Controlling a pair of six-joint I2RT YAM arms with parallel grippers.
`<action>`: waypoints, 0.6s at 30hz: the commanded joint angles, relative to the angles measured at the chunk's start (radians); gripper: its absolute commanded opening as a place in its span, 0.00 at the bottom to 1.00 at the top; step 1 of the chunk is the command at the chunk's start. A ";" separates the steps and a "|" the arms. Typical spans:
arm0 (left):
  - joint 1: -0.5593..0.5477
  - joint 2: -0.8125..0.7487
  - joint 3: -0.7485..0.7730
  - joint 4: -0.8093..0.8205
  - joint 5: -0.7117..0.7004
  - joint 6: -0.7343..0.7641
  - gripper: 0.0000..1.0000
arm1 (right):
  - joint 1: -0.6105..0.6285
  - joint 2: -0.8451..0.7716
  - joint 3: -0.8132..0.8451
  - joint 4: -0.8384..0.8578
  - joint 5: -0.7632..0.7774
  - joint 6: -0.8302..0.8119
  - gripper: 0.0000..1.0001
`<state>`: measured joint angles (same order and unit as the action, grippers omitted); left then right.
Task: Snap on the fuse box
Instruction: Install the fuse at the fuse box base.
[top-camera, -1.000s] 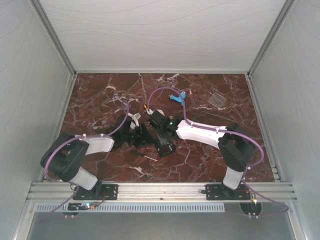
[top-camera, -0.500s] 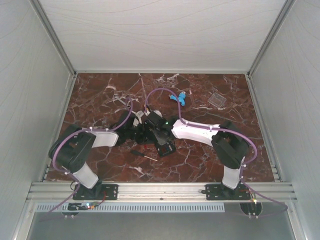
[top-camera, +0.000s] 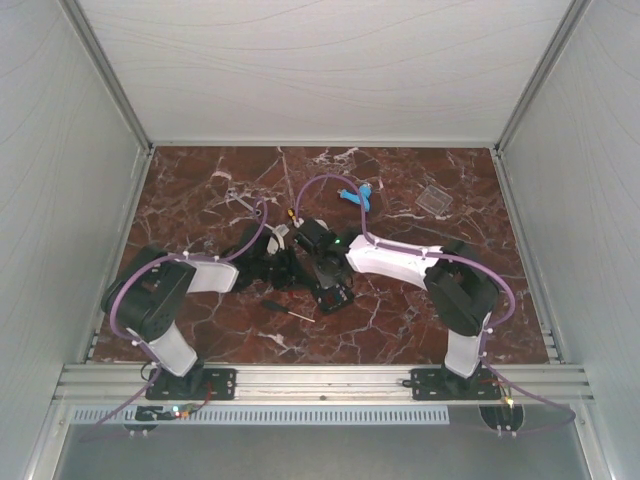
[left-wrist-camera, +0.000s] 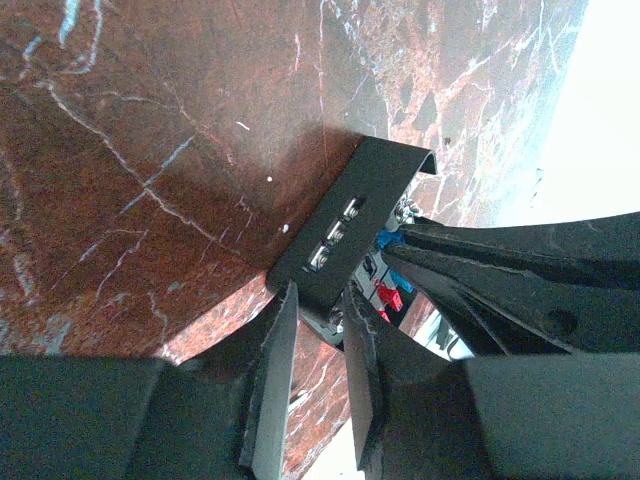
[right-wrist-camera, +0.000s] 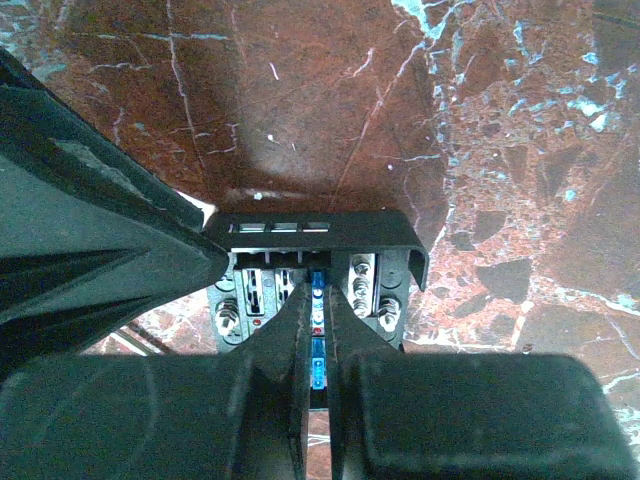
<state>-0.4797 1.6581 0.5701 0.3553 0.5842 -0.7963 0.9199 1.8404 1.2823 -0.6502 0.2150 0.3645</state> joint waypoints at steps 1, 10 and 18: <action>0.003 0.016 0.020 0.030 0.020 0.010 0.24 | -0.038 0.013 -0.027 -0.025 -0.068 0.011 0.00; -0.003 0.027 0.022 0.033 0.025 0.011 0.22 | -0.071 0.099 0.001 -0.019 -0.095 -0.027 0.00; -0.017 0.032 0.034 0.025 0.019 0.015 0.21 | -0.075 0.181 0.055 -0.033 -0.056 -0.054 0.00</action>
<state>-0.4808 1.6657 0.5724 0.3611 0.6029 -0.7959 0.8589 1.9015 1.3556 -0.6937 0.1040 0.3367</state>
